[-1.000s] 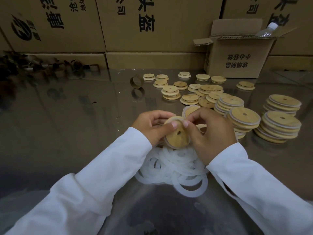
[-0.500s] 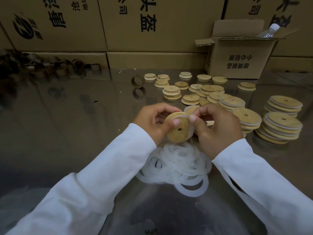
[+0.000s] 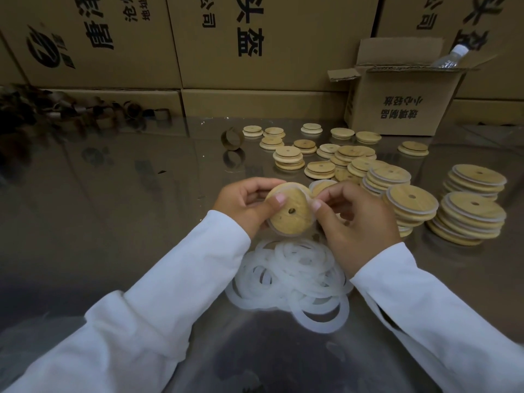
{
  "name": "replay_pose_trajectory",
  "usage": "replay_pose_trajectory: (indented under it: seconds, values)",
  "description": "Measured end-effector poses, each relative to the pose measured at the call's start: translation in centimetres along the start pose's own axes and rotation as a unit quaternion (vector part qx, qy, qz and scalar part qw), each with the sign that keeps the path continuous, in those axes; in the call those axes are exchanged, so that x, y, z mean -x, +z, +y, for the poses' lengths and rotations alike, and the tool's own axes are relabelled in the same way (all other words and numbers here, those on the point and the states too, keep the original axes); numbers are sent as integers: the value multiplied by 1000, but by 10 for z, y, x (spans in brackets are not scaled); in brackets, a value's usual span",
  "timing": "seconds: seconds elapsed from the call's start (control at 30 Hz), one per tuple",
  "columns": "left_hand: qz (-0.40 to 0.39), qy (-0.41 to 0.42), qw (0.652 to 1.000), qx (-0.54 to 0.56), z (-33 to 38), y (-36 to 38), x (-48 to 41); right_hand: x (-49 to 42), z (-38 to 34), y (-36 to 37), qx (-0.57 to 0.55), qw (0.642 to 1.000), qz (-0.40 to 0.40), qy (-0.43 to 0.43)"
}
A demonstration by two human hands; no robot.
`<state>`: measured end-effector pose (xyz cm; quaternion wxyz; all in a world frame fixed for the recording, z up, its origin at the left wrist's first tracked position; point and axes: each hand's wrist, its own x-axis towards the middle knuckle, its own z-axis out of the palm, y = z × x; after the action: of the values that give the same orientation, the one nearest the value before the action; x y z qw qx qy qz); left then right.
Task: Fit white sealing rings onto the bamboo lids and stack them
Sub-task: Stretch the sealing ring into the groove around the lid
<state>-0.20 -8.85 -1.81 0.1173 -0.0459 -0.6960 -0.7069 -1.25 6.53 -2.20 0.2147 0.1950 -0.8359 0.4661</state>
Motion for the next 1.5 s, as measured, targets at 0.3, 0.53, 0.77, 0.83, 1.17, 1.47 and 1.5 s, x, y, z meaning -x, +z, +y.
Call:
replay_pose_trajectory:
  seconds: [0.3, 0.53, 0.77, 0.83, 1.17, 1.47, 1.5]
  values:
    - [-19, -25, 999, -22, 2, 3, 2, -1, 3, -1, 60, 998, -3, -1]
    - [-27, 8, 999, -44, 6, 2, 2, -6, 3, 0, 11, 999, 9, 50]
    - [-22, 14, 999, -43, 3, -1, 1, -6, 2, 0, -53, 996, -2, 74]
    - [-15, 14, 999, -35, 2, -1, 1, -6, 1, -1, -63, 995, -9, 71]
    - [-2, 58, 997, -43, 5, -1, 3, -2, -4, -1, -47, 998, 1, 41]
    - [-4, 58, 997, -57, 8, -1, 4, -3, -4, -1, -60, 996, -4, 63]
    - [-3, 58, 996, -60, 8, -1, 4, -3, -5, -1, -60, 996, -5, 64]
